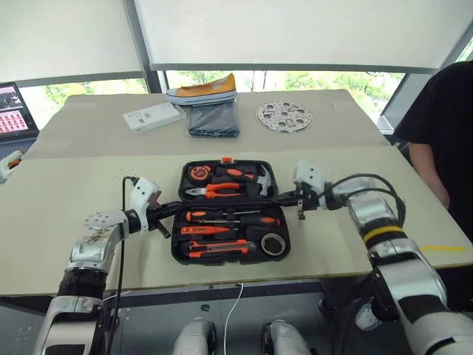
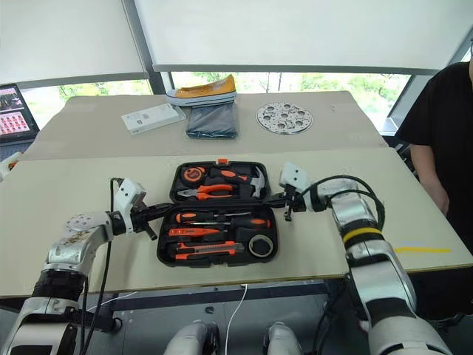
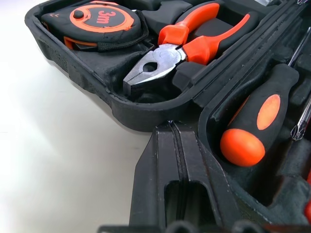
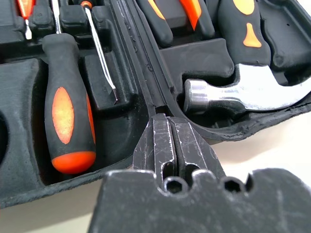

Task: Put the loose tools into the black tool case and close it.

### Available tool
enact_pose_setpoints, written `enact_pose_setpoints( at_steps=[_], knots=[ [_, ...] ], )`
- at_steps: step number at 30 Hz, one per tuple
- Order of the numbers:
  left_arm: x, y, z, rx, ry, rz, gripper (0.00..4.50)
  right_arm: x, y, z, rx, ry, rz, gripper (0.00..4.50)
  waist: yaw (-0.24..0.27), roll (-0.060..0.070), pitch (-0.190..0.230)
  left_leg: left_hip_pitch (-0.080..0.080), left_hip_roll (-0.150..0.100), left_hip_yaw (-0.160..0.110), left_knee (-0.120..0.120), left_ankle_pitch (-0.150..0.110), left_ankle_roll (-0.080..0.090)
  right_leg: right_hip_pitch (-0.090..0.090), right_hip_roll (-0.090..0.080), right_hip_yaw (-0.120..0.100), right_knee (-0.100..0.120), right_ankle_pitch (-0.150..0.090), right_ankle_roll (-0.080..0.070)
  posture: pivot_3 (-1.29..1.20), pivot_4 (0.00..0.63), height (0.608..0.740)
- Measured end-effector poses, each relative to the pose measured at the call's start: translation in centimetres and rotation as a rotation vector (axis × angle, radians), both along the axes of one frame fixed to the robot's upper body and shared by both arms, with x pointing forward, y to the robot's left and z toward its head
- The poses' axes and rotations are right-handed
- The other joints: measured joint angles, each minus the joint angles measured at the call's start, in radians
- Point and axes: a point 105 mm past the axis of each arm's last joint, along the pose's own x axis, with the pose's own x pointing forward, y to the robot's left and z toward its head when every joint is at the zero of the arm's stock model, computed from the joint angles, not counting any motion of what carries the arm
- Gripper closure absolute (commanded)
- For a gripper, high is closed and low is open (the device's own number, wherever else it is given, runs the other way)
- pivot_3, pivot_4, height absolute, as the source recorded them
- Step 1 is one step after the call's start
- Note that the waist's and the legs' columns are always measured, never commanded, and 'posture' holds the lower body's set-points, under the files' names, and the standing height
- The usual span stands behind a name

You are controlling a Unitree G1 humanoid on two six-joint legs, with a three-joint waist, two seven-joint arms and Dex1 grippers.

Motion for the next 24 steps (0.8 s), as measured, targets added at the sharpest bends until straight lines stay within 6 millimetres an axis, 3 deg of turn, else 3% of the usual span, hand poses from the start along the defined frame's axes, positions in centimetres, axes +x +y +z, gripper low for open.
enact_pose_setpoints(
  at_steps=[3, 5, 6, 12, 15, 17, 20, 24],
  knots=[
    [-0.2, -0.2, 0.0, -0.012, 0.016, -0.001, 4.49, -0.7, -0.3, -0.1, 0.006, 0.002, -0.021, 4.5, 0.0, 0.0, 0.0, 0.0, 0.0, -0.001, 0.0, -0.001, -0.003, 0.0, 0.0, 0.0, 0.0, -0.003, 0.004, 0.0, 0.15, 0.74],
    [-0.2, -0.1, 0.0, -0.021, 0.031, 0.014, 3.95, -0.7, -0.3, 0.2, 0.013, -0.029, -0.042, 4.5, 0.0, 0.0, 0.0, 0.0, 0.0, -0.002, 0.0, -0.002, -0.005, -0.001, 0.0, 0.0, 0.0, -0.002, 0.004, 0.0, 0.15, 0.74],
    [-0.3, 0.1, 0.2, -0.032, 0.047, 0.018, 3.87, -0.7, -0.5, 0.6, 0.029, -0.044, -0.057, 4.21, -0.001, -0.001, 0.0, 0.0, 0.0, -0.002, 0.0, -0.002, -0.005, -0.001, 0.0, 0.0, 0.001, -0.002, 0.004, 0.0, 0.15, 0.74],
    [-1.5, 3.4, 2.3, 0.022, 0.153, 0.059, 1.78, -2.5, -3.7, 3.9, 0.023, 0.016, -0.138, 2.33, 0.002, -0.001, 0.001, 0.0, 0.001, -0.003, 0.0, -0.002, -0.005, -0.001, 0.001, 0.0, 0.0, -0.003, 0.004, 0.0, 0.15, 0.74],
    [-1.3, 4.8, 2.9, 0.031, 0.281, 0.136, 0.61, -1.8, -5.2, 3.7, -0.054, 0.092, -0.333, 1.24, 0.001, -0.001, 0.001, 0.001, 0.001, -0.004, 0.0, -0.003, -0.008, -0.002, 0.001, 0.0, 0.001, -0.003, 0.003, 0.0, 0.15, 0.74],
    [-0.3, 4.8, 4.0, -0.006, 0.303, 0.18, 0.01, -1.3, -4.8, 3.7, -0.028, 0.173, -0.419, 0.64, 0.001, -0.001, 0.001, 0.0, 0.001, -0.004, 0.0, -0.003, -0.008, -0.003, 0.001, 0.0, 0.001, -0.005, -0.001, 0.0, 0.15, 0.74],
    [1.6, 3.9, 4.9, -0.078, 0.353, 0.233, 0.01, 0.1, -2.7, 5.0, 0.066, 0.306, -0.505, 0.64, -0.001, -0.002, 0.001, 0.001, 0.001, -0.004, 0.001, -0.001, -0.006, -0.002, 0.001, 0.001, 0.002, -0.001, 0.003, 0.0, 0.15, 0.74],
    [3.1, 2.4, 4.1, -0.14, 0.451, 0.286, 0.01, 1.5, -1.3, 5.4, 0.115, 0.429, -0.593, 0.64, -0.003, -0.002, 0.001, 0.0, 0.0, -0.004, 0.001, 0.003, 0.001, -0.001, 0.002, 0.001, 0.002, -0.001, 0.003, 0.0, 0.15, 0.74]
  ],
)
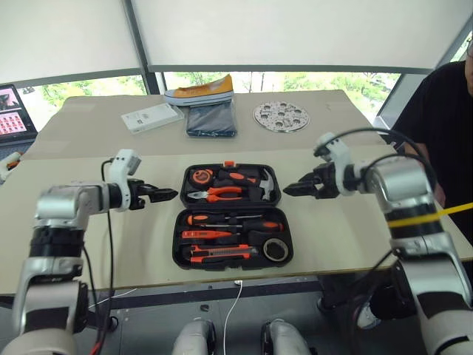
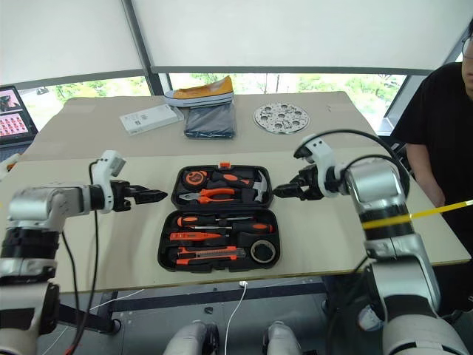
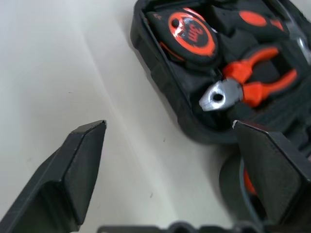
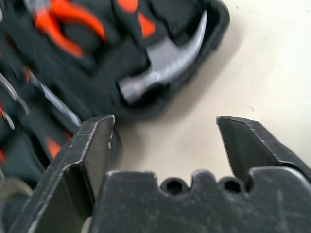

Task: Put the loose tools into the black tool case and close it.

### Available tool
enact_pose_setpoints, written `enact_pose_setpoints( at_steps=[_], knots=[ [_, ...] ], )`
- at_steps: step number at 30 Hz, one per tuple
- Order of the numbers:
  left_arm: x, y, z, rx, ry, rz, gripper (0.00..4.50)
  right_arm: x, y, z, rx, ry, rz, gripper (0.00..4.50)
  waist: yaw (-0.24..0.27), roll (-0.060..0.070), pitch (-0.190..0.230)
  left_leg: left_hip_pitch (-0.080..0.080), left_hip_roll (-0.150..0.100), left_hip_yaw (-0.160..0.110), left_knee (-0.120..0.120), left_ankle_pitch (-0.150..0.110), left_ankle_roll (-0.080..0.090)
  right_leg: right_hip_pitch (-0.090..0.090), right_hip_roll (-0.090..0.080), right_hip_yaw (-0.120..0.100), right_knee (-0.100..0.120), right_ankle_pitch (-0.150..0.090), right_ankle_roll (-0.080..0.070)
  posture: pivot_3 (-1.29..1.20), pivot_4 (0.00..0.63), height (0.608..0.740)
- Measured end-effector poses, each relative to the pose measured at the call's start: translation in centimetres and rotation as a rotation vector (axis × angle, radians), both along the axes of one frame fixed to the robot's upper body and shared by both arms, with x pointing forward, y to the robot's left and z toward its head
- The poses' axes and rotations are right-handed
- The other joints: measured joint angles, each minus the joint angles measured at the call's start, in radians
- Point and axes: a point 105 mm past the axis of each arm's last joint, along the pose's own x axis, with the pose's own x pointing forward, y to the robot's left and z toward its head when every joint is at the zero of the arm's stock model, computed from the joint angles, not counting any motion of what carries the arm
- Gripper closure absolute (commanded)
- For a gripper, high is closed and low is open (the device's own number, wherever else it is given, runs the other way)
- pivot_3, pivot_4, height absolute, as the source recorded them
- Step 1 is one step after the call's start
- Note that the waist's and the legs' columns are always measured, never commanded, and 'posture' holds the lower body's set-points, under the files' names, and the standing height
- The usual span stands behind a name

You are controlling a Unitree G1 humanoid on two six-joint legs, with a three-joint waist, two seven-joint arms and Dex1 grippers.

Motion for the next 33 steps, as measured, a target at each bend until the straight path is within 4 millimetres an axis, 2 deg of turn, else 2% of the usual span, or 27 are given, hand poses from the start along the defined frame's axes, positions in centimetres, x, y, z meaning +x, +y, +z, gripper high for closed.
enact_pose_setpoints(
  at_steps=[3, 5, 10, 14, 17, 22, 24, 27, 29, 32, 33],
  knots=[
    [0.6, -0.7, -1.1, 0.017, 0.056, 0.019, 0.01, 1.0, 0.3, -1.5, -0.003, 0.078, -0.069, 0.64, -0.002, -0.001, 0.001, -0.002, -0.001, 0.004, 0.0, -0.001, 0.001, -0.001, 0.0, 0.0, -0.001, 0.003, -0.004, 0.0, 0.15, 0.74],
    [1.1, -0.8, -1.1, 0.028, 0.052, 0.033, 0.01, 1.6, 0.0, -2.4, -0.015, 0.111, -0.12, 0.64, -0.003, -0.001, 0.001, -0.002, -0.001, 0.005, 0.0, -0.001, 0.001, -0.001, 0.0, 0.0, -0.001, 0.003, -0.005, 0.0, 0.15, 0.74],
    [1.9, -1.1, -1.1, 0.033, 0.026, 0.064, 0.01, 2.6, 0.0, -2.8, -0.03, 0.115, -0.166, 0.64, -0.014, -0.001, 0.001, -0.002, -0.001, 0.005, 0.0, 0.0, 0.001, -0.001, 0.0, 0.0, 0.0, 0.003, -0.004, 0.0, 0.15, 0.74],
    [1.9, -1.3, -1.3, 0.026, 0.031, 0.059, 0.0, 2.7, 0.4, -3.3, -0.026, 0.126, -0.16, 1.68, -0.019, -0.001, 0.001, -0.002, -0.001, 0.004, 0.0, 0.0, 0.0, -0.001, 0.0, 0.0, 0.001, 0.002, -0.004, 0.0, 0.15, 0.74],
    [2.0, -1.6, -1.5, 0.013, 0.038, 0.056, 0.81, 2.6, 1.3, -3.8, -0.031, 0.143, -0.138, 2.81, -0.017, -0.001, 0.001, -0.001, -0.001, 0.004, 0.0, 0.0, 0.0, 0.0, 0.0, 0.0, 0.001, 0.003, -0.004, 0.0, 0.15, 0.74],
    [1.9, -2.4, -1.5, -0.034, 0.046, 0.031, 2.7, 2.7, 2.3, -3.7, -0.018, 0.156, -0.122, 4.46, -0.015, -0.001, 0.001, 0.0, -0.001, 0.003, 0.0, 0.001, -0.002, 0.001, -0.001, 0.0, 0.001, 0.003, -0.003, 0.0, 0.15, 0.74],
    [1.9, -2.5, -1.5, -0.056, 0.05, 0.027, 3.48, 2.7, 2.3, -3.8, -0.007, 0.161, -0.133, 4.5, -0.015, -0.001, 0.001, 0.001, -0.001, 0.002, 0.0, 0.002, -0.003, 0.001, 0.0, 0.0, 0.002, 0.002, -0.001, 0.0, 0.15, 0.74],
    [2.0, -2.2, -1.3, -0.094, 0.037, 0.046, 4.42, 2.9, 2.2, -3.8, 0.008, 0.143, -0.138, 4.5, -0.013, -0.001, 0.001, 0.001, -0.001, 0.001, 0.0, 0.002, -0.008, 0.001, -0.001, -0.001, 0.003, 0.003, 0.0, 0.0, 0.15, 0.74],
    [2.2, -1.9, -1.2, -0.18, -0.044, 0.07, 4.48, 3.4, 2.2, -3.6, 0.091, 0.045, -0.118, 4.5, -0.014, -0.001, 0.001, 0.001, 0.0, -0.001, 0.0, 0.001, -0.01, 0.001, -0.001, 0.0, 0.002, 0.005, -0.001, 0.0, 0.15, 0.74],
    [2.1, -1.5, -1.1, -0.206, -0.16, 0.062, 4.48, 3.6, 1.9, -3.0, 0.173, -0.09, -0.093, 4.5, -0.016, -0.002, 0.002, -0.002, 0.0, 0.0, 0.0, 0.003, -0.007, -0.001, 0.0, 0.0, 0.001, 0.006, -0.001, 0.0, 0.15, 0.74],
    [2.0, -1.5, -0.7, -0.211, -0.241, 0.051, 4.48, 3.5, 1.8, -2.4, 0.187, -0.182, -0.068, 4.5, -0.016, -0.002, 0.002, -0.002, 0.0, 0.0, -0.001, 0.004, -0.005, -0.001, 0.0, 0.0, 0.0, 0.009, -0.007, 0.0, 0.15, 0.74]
  ],
)
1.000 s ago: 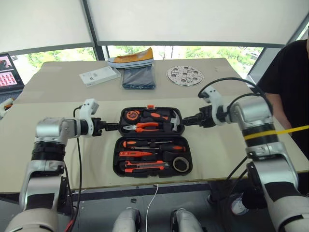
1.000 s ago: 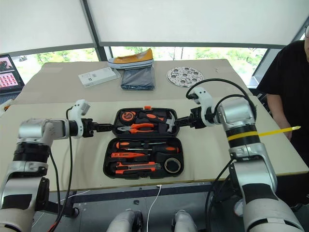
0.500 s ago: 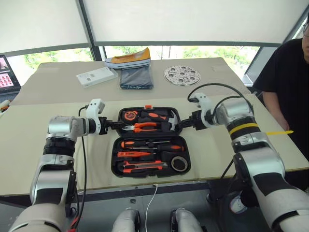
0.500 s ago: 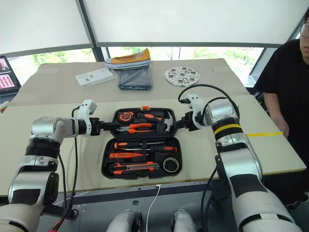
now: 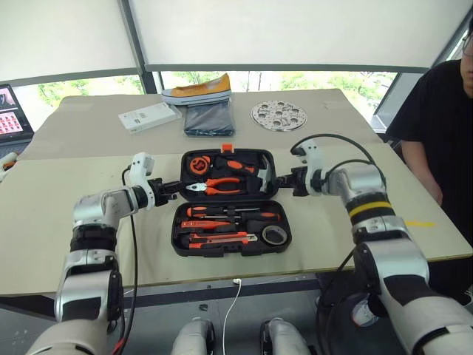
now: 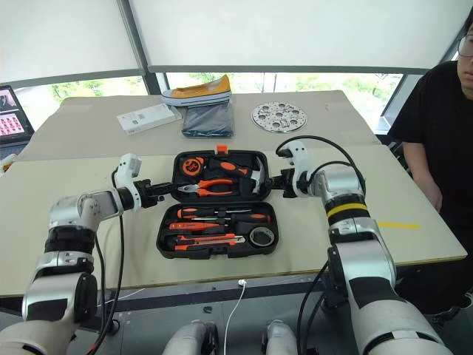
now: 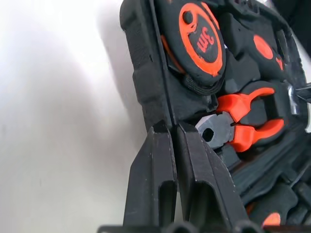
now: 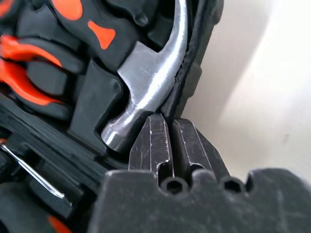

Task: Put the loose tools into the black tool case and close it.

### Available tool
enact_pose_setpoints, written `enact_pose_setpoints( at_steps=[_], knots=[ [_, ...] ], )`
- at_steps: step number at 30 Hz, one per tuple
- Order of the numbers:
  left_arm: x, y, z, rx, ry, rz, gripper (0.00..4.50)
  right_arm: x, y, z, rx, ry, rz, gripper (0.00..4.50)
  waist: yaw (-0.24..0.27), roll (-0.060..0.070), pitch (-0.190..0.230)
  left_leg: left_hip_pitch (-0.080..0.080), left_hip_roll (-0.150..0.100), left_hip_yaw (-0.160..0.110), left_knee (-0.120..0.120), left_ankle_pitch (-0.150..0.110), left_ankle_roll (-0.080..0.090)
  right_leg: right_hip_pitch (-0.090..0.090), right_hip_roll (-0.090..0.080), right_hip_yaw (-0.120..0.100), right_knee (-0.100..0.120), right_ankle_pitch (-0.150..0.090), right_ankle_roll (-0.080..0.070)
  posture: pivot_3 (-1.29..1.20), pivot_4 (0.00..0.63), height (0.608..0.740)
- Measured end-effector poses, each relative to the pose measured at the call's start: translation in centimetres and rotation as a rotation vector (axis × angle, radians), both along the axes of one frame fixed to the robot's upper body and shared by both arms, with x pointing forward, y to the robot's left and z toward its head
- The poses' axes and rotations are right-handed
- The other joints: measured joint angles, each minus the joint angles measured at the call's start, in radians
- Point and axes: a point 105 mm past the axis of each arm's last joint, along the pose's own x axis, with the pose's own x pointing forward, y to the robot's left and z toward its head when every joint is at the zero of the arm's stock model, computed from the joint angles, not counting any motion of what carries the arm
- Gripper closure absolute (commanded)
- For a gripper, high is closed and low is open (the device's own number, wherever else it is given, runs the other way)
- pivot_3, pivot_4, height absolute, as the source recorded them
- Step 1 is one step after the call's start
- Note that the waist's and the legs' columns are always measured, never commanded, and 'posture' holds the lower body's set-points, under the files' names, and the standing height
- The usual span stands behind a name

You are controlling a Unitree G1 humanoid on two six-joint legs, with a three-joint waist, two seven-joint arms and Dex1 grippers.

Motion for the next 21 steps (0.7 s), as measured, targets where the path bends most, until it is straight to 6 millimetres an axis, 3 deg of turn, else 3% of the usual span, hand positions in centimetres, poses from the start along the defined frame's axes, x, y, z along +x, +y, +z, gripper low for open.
enact_pose_setpoints(
  at_steps=[6, 11, 15, 16, 17, 21],
  knots=[
    [-1.6, -0.1, 1.6, 0.066, -0.364, -0.027, 4.48, -2.3, -0.8, 2.5, -0.128, -0.464, 0.127, 4.5, 0.004, 0.0, 0.0, -0.002, 0.0, 0.005, -0.001, -0.002, 0.007, 0.0, 0.0, -0.001, -0.004, -0.001, 0.001, 0.0, 0.15, 0.74],
    [-4.4, -0.1, 0.0, 0.285, -0.554, -0.12, 4.48, -5.8, -1.5, -0.5, -0.424, -0.76, 0.309, 4.5, 0.001, 0.0, 0.001, -0.002, -0.001, 0.006, -0.001, -0.003, 0.007, 0.0, 0.0, 0.0, -0.006, -0.003, 0.004, 0.0, 0.15, 0.74],
    [-7.1, 0.1, -0.6, 0.457, -0.731, -0.219, 4.48, -7.7, -1.9, -1.7, -0.68, -1.043, 0.443, 4.5, 0.001, -0.001, 0.0, 0.005, 0.001, 0.006, -0.001, -0.008, -0.001, 0.005, -0.001, 0.001, -0.005, -0.008, 0.01, 0.0, 0.15, 0.74],
    [-7.6, 0.2, -0.8, 0.479, -0.753, -0.239, 3.93, -7.9, -2.0, -1.9, -0.689, -1.067, 0.443, 4.5, 0.001, -0.001, 0.0, 0.006, 0.001, 0.006, -0.001, -0.008, -0.002, 0.005, -0.001, 0.001, -0.005, -0.008, 0.01, 0.0, 0.15, 0.74],
    [-8.2, 0.3, -1.2, 0.509, -0.772, -0.27, 3.58, -8.1, -2.1, -2.2, -0.689, -1.085, 0.437, 3.73, 0.001, -0.001, -0.001, 0.008, 0.002, 0.005, -0.001, -0.008, -0.002, 0.006, -0.001, 0.001, -0.005, -0.009, 0.009, 0.0, 0.15, 0.74],
    [-9.9, 1.8, -3.9, 0.599, -0.706, -0.337, 2.15, -9.5, -3.6, -4.6, -0.741, -1.055, 0.469, 2.48, 0.004, -0.001, -0.001, 0.011, 0.003, 0.003, -0.001, -0.008, -0.002, 0.008, -0.002, 0.003, -0.004, -0.012, 0.003, 0.0, 0.15, 0.74]
  ],
)
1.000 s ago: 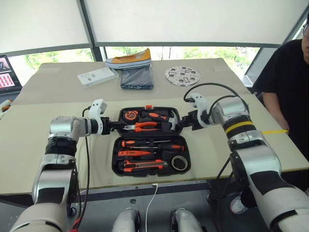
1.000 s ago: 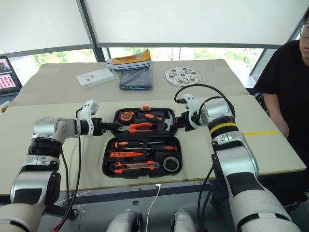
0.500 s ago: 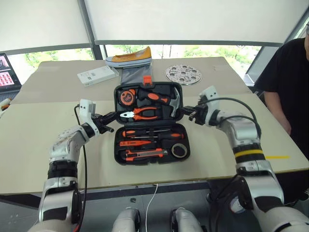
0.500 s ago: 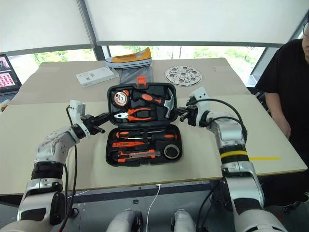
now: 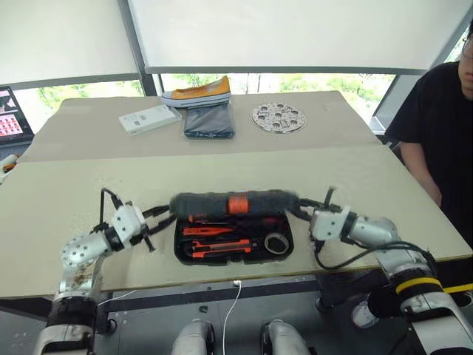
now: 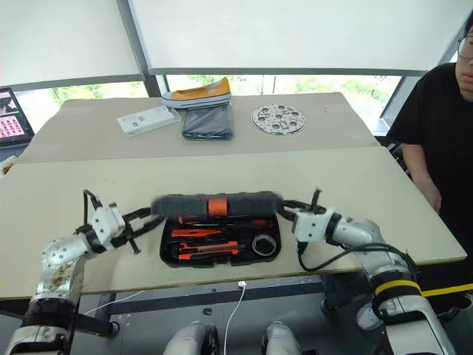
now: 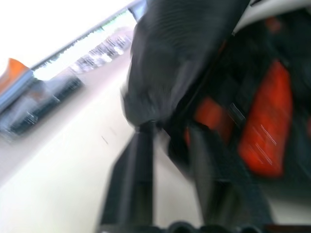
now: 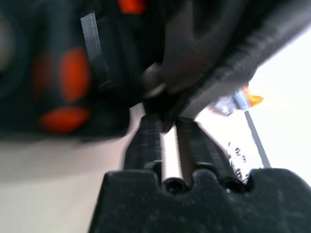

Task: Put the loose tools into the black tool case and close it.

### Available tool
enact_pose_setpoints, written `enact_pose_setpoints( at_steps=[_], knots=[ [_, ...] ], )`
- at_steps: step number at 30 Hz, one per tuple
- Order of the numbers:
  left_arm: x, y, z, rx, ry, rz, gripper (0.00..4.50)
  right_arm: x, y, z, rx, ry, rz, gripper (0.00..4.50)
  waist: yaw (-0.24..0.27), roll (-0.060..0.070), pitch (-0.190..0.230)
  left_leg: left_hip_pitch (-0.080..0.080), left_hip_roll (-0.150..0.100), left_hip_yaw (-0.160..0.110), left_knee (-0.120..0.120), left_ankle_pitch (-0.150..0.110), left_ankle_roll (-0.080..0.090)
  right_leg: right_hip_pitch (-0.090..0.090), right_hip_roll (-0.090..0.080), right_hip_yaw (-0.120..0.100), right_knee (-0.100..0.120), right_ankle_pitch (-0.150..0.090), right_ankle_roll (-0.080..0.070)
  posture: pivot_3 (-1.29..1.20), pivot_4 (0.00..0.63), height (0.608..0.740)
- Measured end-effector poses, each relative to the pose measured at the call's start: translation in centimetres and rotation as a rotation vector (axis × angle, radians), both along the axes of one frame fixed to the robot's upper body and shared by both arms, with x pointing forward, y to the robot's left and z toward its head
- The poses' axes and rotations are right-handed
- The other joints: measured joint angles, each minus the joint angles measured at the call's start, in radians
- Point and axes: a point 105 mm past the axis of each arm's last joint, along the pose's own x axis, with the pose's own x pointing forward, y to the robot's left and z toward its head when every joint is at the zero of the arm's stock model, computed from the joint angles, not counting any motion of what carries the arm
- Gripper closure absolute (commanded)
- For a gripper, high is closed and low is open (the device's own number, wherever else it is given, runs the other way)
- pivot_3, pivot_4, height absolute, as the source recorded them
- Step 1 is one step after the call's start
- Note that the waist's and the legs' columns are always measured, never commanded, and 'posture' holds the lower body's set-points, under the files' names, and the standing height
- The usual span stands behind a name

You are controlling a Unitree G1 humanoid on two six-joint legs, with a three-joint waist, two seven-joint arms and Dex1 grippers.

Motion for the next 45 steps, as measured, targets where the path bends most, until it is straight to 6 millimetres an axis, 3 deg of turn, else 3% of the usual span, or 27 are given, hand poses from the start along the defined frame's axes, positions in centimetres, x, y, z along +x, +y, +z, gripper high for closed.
enact_pose_setpoints(
  at_steps=[2, 4, 7, 10, 13, 16, 21, 32, 38, 41, 45],
  knots=[
    [0.1, 1.1, -0.2, 0.007, 0.023, 0.038, 1.37, -0.6, -0.9, -0.9, -0.031, 0.023, -0.016, 1.76, 0.004, 0.0, 0.0, 0.0, 0.0, -0.001, 0.0, 0.0, 0.0, 0.0, 0.0, 0.0, 0.0, 0.0, 0.0, 0.0, 0.15, 0.74],
    [0.4, 2.5, -0.4, -0.001, 0.061, 0.095, 1.37, -1.5, -1.6, -1.8, -0.029, 0.055, -0.04, 1.76, 0.005, 0.0, 0.0, 0.0, 0.0, 0.0, 0.0, 0.0, 0.0, 0.0, -0.001, 0.0, 0.0, 0.0, 0.0, 0.0, 0.15, 0.74],
    [0.8, 4.0, -0.8, -0.014, 0.141, 0.153, 1.3, -2.9, -3.5, -2.0, 0.025, 0.137, -0.111, 2.42, 0.009, 0.0, 0.0, 0.0, -0.001, -0.001, 0.0, 0.0, 0.001, 0.001, -0.001, 0.0, 0.0, 0.0, 0.0, 0.0, 0.15, 0.74],
    [1.7, 4.3, -0.7, -0.029, 0.182, 0.173, 2.02, -4.6, -5.3, -1.7, 0.11, 0.266, -0.178, 3.42, 0.019, -0.001, 0.0, 0.0, -0.001, -0.002, 0.001, -0.001, 0.001, 0.002, -0.001, 0.0, 0.0, 0.0, 0.001, 0.0, 0.15, 0.74],
    [4.0, 2.5, 1.1, -0.061, 0.168, 0.138, 3.26, -6.7, -4.3, -0.9, 0.194, 0.384, -0.13, 4.49, 0.027, -0.001, 0.001, 0.002, -0.001, -0.004, 0.001, -0.001, 0.001, 0.006, -0.001, -0.002, 0.0, 0.0, 0.001, 0.0, 0.15, 0.74],
    [5.9, 0.4, 2.7, -0.074, 0.155, 0.091, 4.49, -8.6, -2.7, -0.8, 0.218, 0.512, -0.06, 4.5, 0.027, -0.001, 0.001, 0.007, -0.001, -0.005, 0.001, -0.001, 0.001, 0.011, -0.001, -0.002, -0.002, 0.0, 0.001, 0.0, 0.15, 0.74],
    [8.1, -2.2, 2.4, -0.016, 0.224, 0.044, 4.49, -10.0, 0.0, -2.4, 0.192, 0.679, 0.006, 4.5, 0.023, -0.003, 0.002, 0.006, -0.001, -0.005, 0.001, -0.001, 0.002, 0.01, 0.0, -0.002, -0.003, 0.0, 0.001, 0.0, 0.15, 0.74],
    [7.7, -3.1, -0.1, 0.064, 0.38, -0.047, 4.49, -7.8, 4.5, -2.8, 0.208, 0.737, 0.039, 4.5, 0.019, -0.008, 0.004, 0.003, -0.001, -0.005, 0.001, -0.002, 0.003, 0.007, 0.002, -0.003, -0.002, -0.001, 0.0, 0.0, 0.15, 0.74],
    [6.3, -1.4, -0.8, -0.018, 0.417, -0.002, 4.49, -3.9, 4.9, -2.3, 0.233, 0.636, -0.059, 4.5, 0.013, -0.008, 0.004, 0.003, -0.001, -0.004, 0.001, -0.002, 0.003, 0.006, 0.0, -0.002, -0.002, -0.001, 0.001, 0.0, 0.15, 0.74],
    [4.7, -0.7, -1.4, -0.091, 0.441, 0.019, 4.49, -0.5, 5.1, -1.7, 0.282, 0.554, -0.154, 4.5, 0.002, -0.008, 0.005, 0.003, -0.001, -0.004, 0.001, -0.001, 0.002, 0.005, 0.0, -0.002, 0.0, 0.0, 0.001, 0.0, 0.15, 0.74],
    [3.8, 0.0, -1.4, -0.15, 0.445, 0.065, 4.49, 1.2, 5.2, -1.4, 0.287, 0.515, -0.177, 4.5, 0.006, -0.008, 0.005, 0.003, 0.0, -0.004, 0.001, -0.001, 0.002, 0.006, 0.0, -0.002, 0.0, 0.0, 0.001, 0.0, 0.15, 0.74]
  ],
)
